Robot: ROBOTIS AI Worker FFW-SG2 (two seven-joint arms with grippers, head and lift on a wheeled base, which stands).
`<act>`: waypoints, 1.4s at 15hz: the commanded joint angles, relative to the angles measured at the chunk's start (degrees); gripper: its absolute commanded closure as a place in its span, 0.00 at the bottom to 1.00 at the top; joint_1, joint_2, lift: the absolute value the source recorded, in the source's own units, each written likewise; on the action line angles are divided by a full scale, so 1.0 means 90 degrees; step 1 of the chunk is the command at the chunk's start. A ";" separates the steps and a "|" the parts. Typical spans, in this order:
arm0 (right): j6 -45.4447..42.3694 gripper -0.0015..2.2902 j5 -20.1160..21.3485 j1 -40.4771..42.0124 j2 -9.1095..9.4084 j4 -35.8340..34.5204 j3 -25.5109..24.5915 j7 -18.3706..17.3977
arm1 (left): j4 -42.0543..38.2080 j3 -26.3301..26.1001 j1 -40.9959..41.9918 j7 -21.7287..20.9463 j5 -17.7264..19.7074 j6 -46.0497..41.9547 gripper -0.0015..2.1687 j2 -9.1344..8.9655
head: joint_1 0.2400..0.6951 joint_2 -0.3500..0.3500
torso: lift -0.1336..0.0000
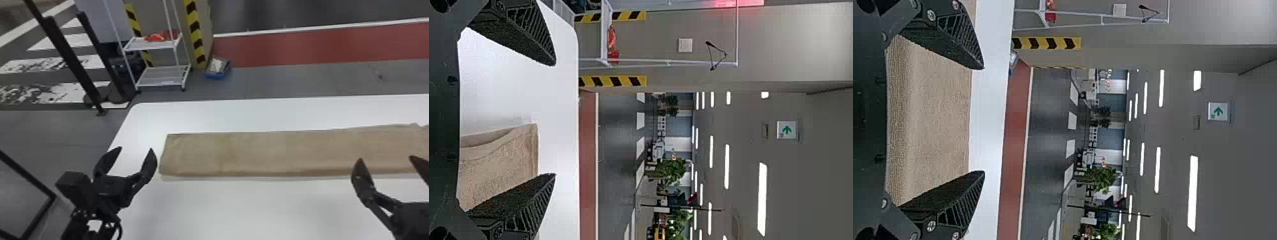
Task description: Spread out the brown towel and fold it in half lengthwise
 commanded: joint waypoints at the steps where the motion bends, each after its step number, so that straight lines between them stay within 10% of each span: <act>1: 0.0020 0.07 -0.0002 0.0000 0.0015 0.0000 -0.0003 0.0000 | 0.0002 -0.0016 -0.0013 -0.0010 0.0000 0.0000 0.04 -0.0005 | 1.00 0.81 | 0.07; 21: 0.0079 0.07 -0.0041 0.0000 0.0015 0.0000 -0.0013 0.0000 | 0.0080 -0.0094 -0.0091 -0.0019 -0.0059 0.0059 0.05 -0.0005 | 1.00 0.80 | 0.07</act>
